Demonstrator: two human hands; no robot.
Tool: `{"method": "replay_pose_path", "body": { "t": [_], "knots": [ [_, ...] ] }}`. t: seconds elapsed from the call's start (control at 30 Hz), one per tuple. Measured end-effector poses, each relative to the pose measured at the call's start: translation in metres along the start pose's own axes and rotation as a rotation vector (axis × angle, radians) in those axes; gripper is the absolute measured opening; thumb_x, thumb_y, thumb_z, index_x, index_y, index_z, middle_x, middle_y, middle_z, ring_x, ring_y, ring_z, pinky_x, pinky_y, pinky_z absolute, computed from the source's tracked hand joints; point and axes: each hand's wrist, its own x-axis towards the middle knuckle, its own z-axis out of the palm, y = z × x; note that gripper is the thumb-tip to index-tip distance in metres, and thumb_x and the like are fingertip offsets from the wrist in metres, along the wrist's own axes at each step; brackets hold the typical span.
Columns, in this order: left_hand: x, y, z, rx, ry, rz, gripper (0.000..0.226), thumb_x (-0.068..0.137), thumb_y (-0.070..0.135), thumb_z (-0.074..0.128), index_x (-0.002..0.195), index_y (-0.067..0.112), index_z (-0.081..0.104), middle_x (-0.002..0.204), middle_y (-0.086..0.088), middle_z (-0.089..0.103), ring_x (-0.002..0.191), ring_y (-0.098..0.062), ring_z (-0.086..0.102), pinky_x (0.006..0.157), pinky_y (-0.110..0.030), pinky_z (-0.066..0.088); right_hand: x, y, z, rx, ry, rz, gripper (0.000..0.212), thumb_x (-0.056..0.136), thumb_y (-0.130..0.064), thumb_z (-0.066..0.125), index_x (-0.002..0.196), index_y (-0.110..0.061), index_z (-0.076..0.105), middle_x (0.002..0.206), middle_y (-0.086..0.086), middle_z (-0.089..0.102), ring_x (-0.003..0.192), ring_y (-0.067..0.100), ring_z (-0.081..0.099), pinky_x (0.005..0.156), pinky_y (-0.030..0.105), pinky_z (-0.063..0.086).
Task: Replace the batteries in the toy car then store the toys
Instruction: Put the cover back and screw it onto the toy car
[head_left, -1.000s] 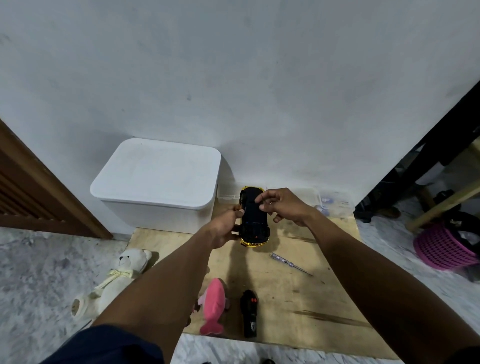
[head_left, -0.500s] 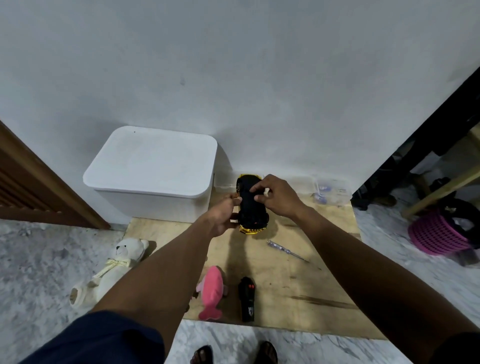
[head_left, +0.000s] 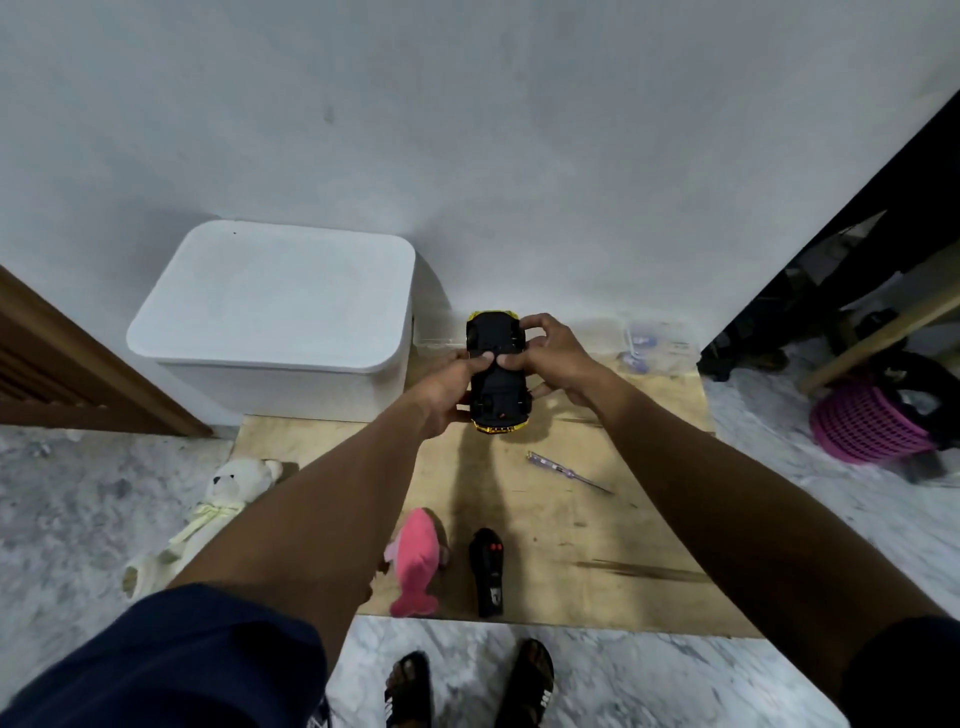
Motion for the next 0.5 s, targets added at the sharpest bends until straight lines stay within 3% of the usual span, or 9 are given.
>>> {"method": "replay_pose_path", "body": {
  "t": [0.1,0.17,0.23,0.37,0.5],
  "knots": [
    [0.009,-0.005,0.001,0.022,0.055,-0.021,0.034,0.100,0.031,0.055,0.130,0.015,0.052,0.109,-0.007,0.072,0.093,-0.029,0.069,0.083,-0.044,0.055,0.002,0.013,-0.007,0.033,-0.046,0.002,0.049,0.085,-0.012,0.075,0.127,-0.024,0.053,0.107,0.008,0.070,0.095,0.018,0.070,0.063,0.039,0.062],
    [0.013,-0.010,-0.001,0.028,0.067,-0.041,0.033,0.101,0.031,0.054,0.129,0.014,0.053,0.111,-0.008,0.070,0.093,-0.030,0.068,0.086,-0.046,0.053,0.002,0.036,-0.014,0.022,0.019,0.040,0.043,0.084,-0.015,0.071,0.124,-0.026,0.059,0.108,0.008,0.070,0.097,0.022,0.070,0.072,0.044,0.063],
    [0.016,-0.015,-0.003,0.034,0.078,-0.056,0.030,0.101,0.030,0.053,0.126,0.014,0.054,0.111,-0.009,0.070,0.093,-0.030,0.067,0.089,-0.048,0.052,0.001,0.068,-0.022,-0.189,0.094,0.063,0.040,0.078,-0.014,0.073,0.114,-0.027,0.064,0.106,0.005,0.070,0.094,0.027,0.070,0.075,0.043,0.060],
    [0.018,-0.023,-0.010,0.043,0.110,-0.080,0.015,0.100,0.030,0.055,0.109,0.018,0.055,0.103,-0.007,0.072,0.089,-0.029,0.068,0.090,-0.049,0.054,-0.012,0.133,-0.024,-0.765,-0.075,0.078,0.056,0.069,-0.020,0.086,0.121,-0.019,0.064,0.122,0.003,0.065,0.111,0.022,0.062,0.090,0.034,0.053],
    [0.017,-0.026,-0.013,0.046,0.101,-0.081,0.009,0.100,0.029,0.055,0.103,0.021,0.054,0.097,-0.003,0.070,0.084,-0.027,0.068,0.079,-0.044,0.055,-0.020,0.159,-0.018,-0.844,-0.064,0.058,0.059,0.064,-0.022,0.091,0.117,-0.021,0.064,0.109,-0.002,0.056,0.103,0.020,0.056,0.083,0.031,0.048]
  ]
}}
